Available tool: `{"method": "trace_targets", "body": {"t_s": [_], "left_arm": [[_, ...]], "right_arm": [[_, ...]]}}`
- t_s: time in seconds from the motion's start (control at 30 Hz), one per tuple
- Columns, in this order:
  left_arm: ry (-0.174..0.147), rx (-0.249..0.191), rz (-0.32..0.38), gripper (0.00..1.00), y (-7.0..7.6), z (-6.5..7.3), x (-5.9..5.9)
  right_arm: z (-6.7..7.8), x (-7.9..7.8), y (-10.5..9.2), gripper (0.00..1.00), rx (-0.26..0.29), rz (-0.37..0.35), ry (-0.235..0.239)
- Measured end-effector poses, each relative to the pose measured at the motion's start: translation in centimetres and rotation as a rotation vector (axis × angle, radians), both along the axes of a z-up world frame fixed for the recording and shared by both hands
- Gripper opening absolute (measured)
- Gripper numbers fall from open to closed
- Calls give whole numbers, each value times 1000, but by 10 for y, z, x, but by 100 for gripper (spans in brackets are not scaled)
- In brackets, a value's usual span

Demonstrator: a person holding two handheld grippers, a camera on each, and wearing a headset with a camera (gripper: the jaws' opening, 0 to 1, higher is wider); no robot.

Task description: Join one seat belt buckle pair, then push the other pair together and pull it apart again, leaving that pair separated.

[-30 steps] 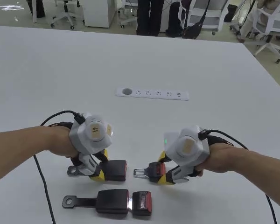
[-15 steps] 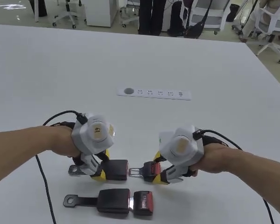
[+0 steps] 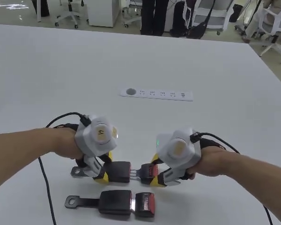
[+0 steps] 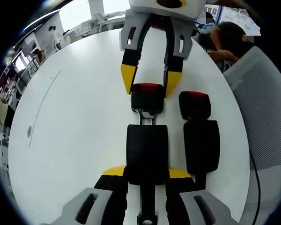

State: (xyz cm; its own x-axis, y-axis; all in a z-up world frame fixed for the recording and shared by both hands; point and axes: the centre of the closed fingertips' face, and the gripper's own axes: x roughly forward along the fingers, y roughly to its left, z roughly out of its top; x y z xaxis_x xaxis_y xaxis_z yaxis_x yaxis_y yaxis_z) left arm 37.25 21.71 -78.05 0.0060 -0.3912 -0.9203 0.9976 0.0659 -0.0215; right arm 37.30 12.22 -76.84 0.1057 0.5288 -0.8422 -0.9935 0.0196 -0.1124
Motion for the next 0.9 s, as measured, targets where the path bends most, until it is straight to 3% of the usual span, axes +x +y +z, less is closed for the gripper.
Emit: {"method": "trace_targets", "body": {"t_s": [0.9], "left_arm": [[2,-4,-1,31,-3,2,-2]], "right_arm": [[-2,0,7,28,-13,-25,3]]}}
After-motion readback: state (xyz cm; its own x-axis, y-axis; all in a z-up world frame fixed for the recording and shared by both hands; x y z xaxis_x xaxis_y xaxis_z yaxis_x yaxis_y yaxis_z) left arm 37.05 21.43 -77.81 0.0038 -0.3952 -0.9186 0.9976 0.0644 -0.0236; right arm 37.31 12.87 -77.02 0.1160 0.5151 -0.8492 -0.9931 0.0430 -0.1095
